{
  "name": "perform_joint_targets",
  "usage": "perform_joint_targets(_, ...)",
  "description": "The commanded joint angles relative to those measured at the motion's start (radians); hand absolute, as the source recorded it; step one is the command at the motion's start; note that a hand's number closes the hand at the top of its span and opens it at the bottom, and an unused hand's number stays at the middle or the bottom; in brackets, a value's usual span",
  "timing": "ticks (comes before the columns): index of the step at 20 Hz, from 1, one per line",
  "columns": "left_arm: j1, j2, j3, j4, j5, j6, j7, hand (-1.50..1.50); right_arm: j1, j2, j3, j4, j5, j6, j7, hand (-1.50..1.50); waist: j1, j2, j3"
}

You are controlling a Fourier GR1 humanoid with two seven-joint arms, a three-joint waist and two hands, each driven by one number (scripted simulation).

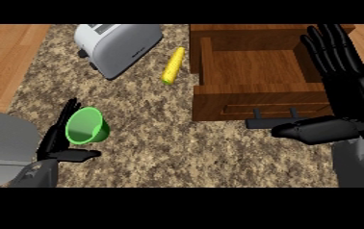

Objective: Pick up the cup, place it into the drawer and close the drawer

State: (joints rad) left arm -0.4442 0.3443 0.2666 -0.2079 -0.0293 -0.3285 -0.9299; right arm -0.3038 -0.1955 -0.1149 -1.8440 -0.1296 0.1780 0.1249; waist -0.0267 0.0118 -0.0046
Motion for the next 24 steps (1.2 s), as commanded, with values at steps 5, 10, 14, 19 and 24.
perform_joint_targets(5, -0.012, 0.0, -0.007, 0.033, -0.016, -0.103, -0.124, -1.5, 0.042, -0.005, 0.003, -0.023, -0.007, 0.027, -0.024, -1.5, -0.013, 0.003, -0.001)
perform_joint_targets(10, -0.046, -0.057, -0.006, 0.039, -0.009, -0.117, -0.098, -1.5, 0.001, -0.027, -0.021, -0.008, -0.02, 0.021, 0.022, -1.5, -0.011, 0.003, -0.001)
perform_joint_targets(14, -0.034, -0.061, -0.015, 0.022, -0.002, -0.243, -0.111, 1.5, -0.014, 0.0, 0.007, -0.019, 0.009, -0.011, 0.033, -1.5, -0.006, 0.003, -0.002)
perform_joint_targets(19, -0.035, -0.086, -0.002, -0.059, -0.014, 0.049, -0.234, 1.5, 0.005, -0.03, -0.025, -0.025, -0.02, 0.02, 0.024, -1.5, -0.011, 0.001, -0.001)
perform_joint_targets(24, -0.029, -0.124, 0.059, -0.054, 0.011, 0.276, -0.268, 1.5, -0.006, -0.013, -0.014, 0.02, 0.006, 0.005, -0.002, -1.5, -0.001, 0.003, 0.0)
